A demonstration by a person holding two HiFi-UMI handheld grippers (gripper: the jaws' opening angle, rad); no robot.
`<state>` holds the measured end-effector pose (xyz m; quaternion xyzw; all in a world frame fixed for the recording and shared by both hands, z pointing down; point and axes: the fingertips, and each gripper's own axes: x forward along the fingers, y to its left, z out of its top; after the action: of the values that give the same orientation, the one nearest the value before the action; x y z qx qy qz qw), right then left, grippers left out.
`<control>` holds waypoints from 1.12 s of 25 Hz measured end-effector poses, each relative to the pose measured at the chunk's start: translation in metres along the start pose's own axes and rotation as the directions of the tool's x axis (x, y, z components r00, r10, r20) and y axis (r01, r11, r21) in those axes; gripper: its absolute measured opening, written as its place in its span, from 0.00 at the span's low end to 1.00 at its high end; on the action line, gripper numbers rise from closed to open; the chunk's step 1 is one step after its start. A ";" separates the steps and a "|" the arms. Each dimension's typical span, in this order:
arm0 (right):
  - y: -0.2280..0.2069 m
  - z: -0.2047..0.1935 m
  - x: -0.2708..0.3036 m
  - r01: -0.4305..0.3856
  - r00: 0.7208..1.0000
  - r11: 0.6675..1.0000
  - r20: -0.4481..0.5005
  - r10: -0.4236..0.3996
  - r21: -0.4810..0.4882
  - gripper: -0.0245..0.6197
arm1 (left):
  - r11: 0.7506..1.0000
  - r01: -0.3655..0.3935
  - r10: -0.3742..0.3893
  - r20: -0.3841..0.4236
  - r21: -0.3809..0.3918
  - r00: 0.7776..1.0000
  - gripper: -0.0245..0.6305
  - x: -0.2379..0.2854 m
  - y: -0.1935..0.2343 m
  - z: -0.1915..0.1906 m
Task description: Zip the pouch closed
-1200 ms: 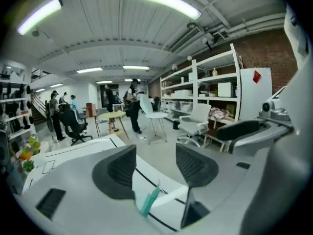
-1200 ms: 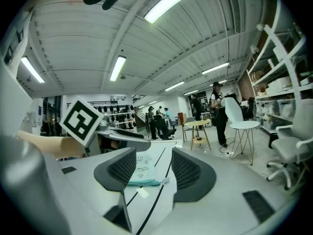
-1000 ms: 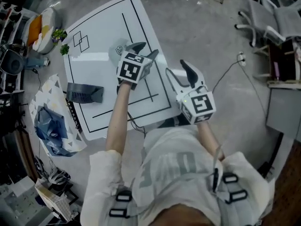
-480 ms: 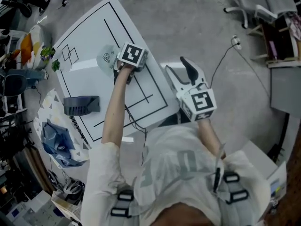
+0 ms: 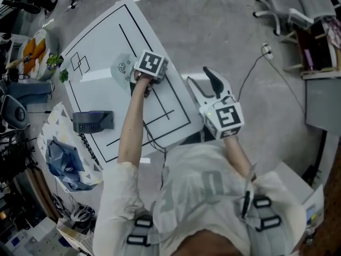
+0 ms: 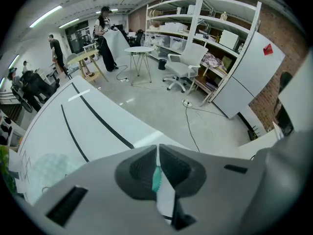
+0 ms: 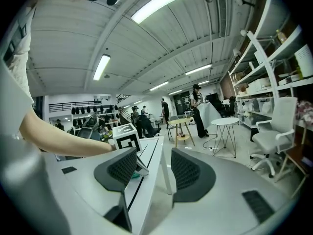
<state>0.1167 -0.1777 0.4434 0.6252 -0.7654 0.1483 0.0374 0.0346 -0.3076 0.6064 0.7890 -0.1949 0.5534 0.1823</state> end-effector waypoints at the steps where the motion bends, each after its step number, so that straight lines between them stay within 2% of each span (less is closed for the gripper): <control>1: 0.001 0.002 0.001 -0.005 1.000 1.000 -0.001 0.005 0.003 0.38 | 1.000 -0.004 0.004 0.025 -0.015 1.000 0.07 -0.005 0.001 0.003; 4: 0.005 0.010 0.005 -0.015 1.000 1.000 0.016 0.015 0.005 0.38 | 0.999 -0.003 0.011 0.148 -0.055 0.989 0.06 -0.030 0.004 0.024; 7: 0.012 0.020 0.009 -0.043 0.998 0.999 0.034 0.044 -0.021 0.38 | 0.997 -0.039 0.058 0.271 -0.073 0.961 0.06 -0.061 0.010 0.045; 10: 0.022 0.029 0.011 -0.078 0.996 0.995 0.046 0.081 -0.059 0.38 | 0.990 -0.088 0.123 0.382 -0.106 0.916 0.06 -0.099 0.017 0.058; 13: 0.030 0.040 0.014 -0.106 0.992 0.991 0.064 0.112 -0.084 0.38 | 0.976 -0.089 0.174 0.469 -0.198 0.866 0.06 -0.134 0.020 0.056; 17: 0.043 0.057 0.023 -0.133 0.984 0.984 0.103 0.145 -0.120 0.38 | 0.960 -0.084 0.236 0.611 -0.267 0.756 0.06 -0.188 0.023 0.055; 20: 0.056 0.075 0.030 -0.164 0.976 0.975 0.119 0.182 -0.151 0.38 | 0.944 -0.051 0.278 0.703 -0.326 0.654 0.06 -0.227 0.028 0.051; 25: 0.082 0.100 0.039 -0.218 0.956 0.963 0.165 0.243 -0.156 0.38 | 0.898 0.078 0.349 0.810 -0.433 0.471 0.06 -0.282 0.030 0.039; 28: 0.100 0.101 0.040 -0.276 0.943 0.953 0.159 0.294 -0.124 0.38 | 0.868 0.180 0.373 0.846 -0.463 0.380 0.06 -0.303 0.021 0.026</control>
<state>0.0244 -0.2256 0.3383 0.5158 -0.8545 0.0578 -0.0209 -0.0502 -0.3068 0.3137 0.8739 -0.4415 -0.0359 0.2003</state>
